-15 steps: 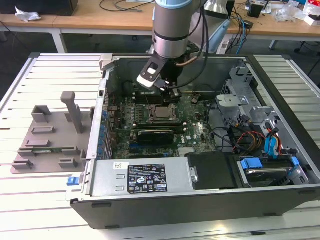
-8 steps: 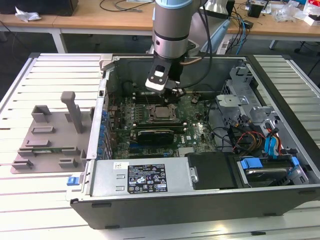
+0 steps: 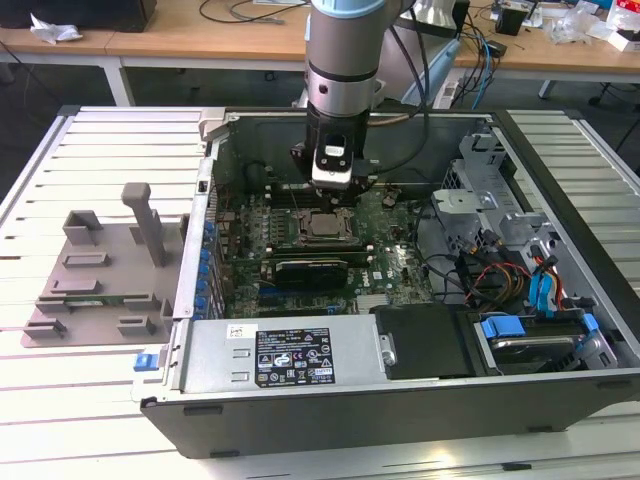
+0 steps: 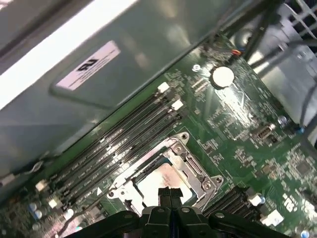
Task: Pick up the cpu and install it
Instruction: 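Close the cpu cover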
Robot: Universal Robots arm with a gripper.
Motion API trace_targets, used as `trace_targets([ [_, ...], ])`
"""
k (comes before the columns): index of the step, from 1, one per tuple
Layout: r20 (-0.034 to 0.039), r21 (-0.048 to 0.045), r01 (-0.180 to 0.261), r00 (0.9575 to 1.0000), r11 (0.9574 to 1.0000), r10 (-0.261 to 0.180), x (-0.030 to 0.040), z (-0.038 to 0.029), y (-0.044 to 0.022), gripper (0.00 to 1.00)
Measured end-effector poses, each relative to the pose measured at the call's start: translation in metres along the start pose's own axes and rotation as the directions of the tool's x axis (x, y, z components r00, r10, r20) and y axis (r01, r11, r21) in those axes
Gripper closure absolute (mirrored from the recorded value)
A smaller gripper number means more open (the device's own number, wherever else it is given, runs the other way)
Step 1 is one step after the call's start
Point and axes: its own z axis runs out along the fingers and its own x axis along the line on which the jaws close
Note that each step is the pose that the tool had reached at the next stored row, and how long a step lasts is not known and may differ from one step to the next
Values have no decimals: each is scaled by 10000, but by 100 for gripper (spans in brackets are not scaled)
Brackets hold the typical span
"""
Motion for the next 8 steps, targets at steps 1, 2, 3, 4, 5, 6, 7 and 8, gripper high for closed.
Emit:
trace_targets([
  [1, -5, 4, 437, 9990, 9990, -437, 0, 1, 0, 89],
  [2, -10, 6, 811, 9967, 9967, -811, 0, 1, 0, 89],
  [3, -17, 10, 1294, 9916, 9916, -1294, 0, 1, 0, 89],
  [4, -23, 13, 1751, 9845, 9845, -1751, 0, 2, 0, 89],
  [5, -26, 14, 1966, 9805, 9805, -1966, 0, 2, 0, 89],
  [6, -29, 15, 2125, 9772, 9772, -2125, 0, 2, 0, 89],
  [7, -36, 18, 2639, 9645, 9645, -2639, 0, 2, 0, 89],
  [8, -39, 19, 2854, 9584, 9584, -2854, 0, 2, 0, 89],
])
